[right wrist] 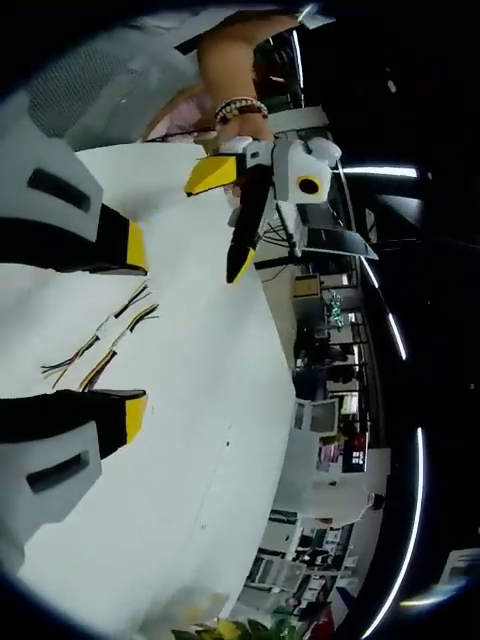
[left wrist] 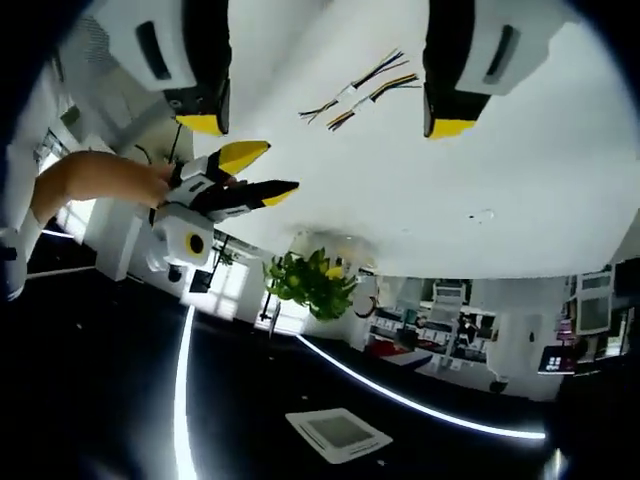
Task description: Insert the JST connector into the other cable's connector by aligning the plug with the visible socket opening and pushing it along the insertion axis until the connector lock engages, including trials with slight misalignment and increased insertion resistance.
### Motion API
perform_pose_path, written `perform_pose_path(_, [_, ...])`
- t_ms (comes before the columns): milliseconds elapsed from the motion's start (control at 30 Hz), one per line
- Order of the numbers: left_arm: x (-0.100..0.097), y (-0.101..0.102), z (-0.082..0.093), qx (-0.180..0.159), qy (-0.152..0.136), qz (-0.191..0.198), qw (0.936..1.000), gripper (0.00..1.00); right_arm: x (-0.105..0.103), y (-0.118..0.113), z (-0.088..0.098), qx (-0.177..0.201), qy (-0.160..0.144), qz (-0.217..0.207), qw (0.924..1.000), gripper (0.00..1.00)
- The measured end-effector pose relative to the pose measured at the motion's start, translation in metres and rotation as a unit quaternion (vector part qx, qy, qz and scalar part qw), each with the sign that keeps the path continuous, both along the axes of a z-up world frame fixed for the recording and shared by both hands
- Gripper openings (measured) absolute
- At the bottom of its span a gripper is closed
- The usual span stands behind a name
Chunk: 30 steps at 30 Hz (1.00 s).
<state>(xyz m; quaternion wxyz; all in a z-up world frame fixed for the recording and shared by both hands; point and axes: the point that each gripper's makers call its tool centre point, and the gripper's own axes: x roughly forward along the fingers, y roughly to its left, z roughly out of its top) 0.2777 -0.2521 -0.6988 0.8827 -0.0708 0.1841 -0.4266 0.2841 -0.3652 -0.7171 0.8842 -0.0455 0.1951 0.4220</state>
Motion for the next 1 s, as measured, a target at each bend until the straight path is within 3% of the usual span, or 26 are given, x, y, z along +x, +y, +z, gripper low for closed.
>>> perform_pose_path(100, [-0.005,0.016,0.006,0.007,-0.013,0.027,0.9995,0.82,-0.006,-0.008,0.011,0.014,-0.003,-0.015,0.9998,0.50])
perform_pose_path(167, [-0.009,0.029,0.013,-0.004,-0.021,0.059,0.9980,0.86,-0.007,-0.017,0.022,0.021,-0.029,-0.035,0.9987,0.49])
perform_pose_path(300, [-0.023,0.050,0.021,-0.029,-0.010,0.103,0.9942,0.91,-0.018,-0.034,0.031,0.006,-0.050,-0.054,0.9973,0.52])
perform_pose_path(500, [-0.057,0.059,0.033,-0.010,-0.027,0.104,0.9941,0.90,-0.036,-0.061,0.034,-0.004,-0.049,-0.082,0.9954,0.55])
perform_pose_path(667, [-0.078,0.080,0.040,-0.031,-0.030,0.135,0.9900,0.92,-0.058,-0.092,0.038,-0.018,-0.062,-0.119,0.9908,0.56])
perform_pose_path(900, [-0.098,0.094,0.029,-0.012,-0.025,0.146,0.9889,0.91,-0.091,-0.119,0.025,-0.023,-0.040,-0.155,0.9868,0.56])
perform_pose_path(1000, [-0.109,0.095,0.024,-0.008,-0.022,0.144,0.9893,0.91,-0.105,-0.128,0.023,-0.027,-0.048,-0.171,0.9837,0.54])
